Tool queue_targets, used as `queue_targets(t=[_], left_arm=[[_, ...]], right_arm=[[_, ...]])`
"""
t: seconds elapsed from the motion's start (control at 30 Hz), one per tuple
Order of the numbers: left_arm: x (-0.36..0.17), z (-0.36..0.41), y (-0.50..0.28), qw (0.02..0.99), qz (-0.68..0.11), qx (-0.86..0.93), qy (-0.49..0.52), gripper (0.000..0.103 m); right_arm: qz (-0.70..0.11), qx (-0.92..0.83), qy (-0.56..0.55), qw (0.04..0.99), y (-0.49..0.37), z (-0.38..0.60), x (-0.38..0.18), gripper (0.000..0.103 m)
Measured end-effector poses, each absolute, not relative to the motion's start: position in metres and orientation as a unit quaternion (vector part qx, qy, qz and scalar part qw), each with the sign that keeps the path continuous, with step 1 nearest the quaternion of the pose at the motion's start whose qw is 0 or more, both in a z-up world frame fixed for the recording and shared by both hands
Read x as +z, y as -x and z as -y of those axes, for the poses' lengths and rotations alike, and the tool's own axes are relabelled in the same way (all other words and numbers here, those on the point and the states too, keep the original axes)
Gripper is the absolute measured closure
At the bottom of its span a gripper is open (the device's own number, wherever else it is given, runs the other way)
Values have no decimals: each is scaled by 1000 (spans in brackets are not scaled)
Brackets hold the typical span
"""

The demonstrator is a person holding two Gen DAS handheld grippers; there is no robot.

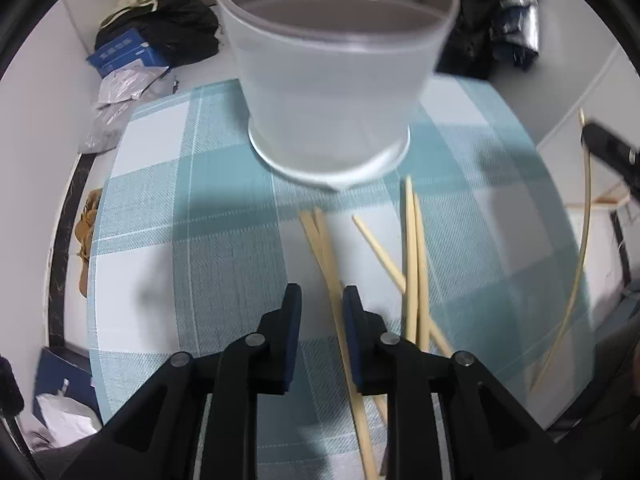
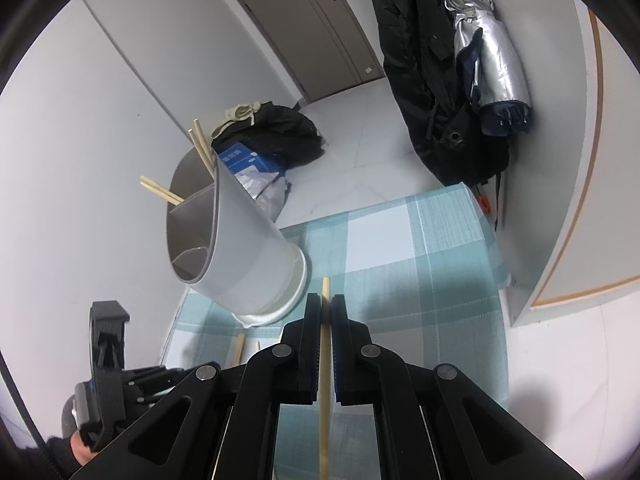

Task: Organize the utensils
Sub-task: 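Lower the left tool onto the chopsticks while the right tool holds its chopstick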

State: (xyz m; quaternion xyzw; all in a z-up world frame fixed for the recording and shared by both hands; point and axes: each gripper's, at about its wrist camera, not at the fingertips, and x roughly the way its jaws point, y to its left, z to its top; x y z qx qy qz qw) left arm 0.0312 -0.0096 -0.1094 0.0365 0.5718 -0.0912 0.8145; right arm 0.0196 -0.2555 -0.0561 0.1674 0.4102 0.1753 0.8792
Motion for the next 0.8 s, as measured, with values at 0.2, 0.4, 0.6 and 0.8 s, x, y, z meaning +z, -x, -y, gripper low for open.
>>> queue_targets(t=[0.2,0.4,0.6,0.8], left_arm=[[-110,1,-35,815,-571,-89,-44,74],[-110,-3,-31,816,-571,-81,-34,74],[-107,-5,-27,815,-575,-60,-22,74],[-112,-5,-22,804,-591,-53,-43,74]], right_arm=[[-412,173,-169,878,-19,256,-58,99],[-413,173,-169,878,-20,255,-59,99],[-414,173,-166,878,-21,253,-59,99],[-416,172,-166,877,-22,252,-61,99]])
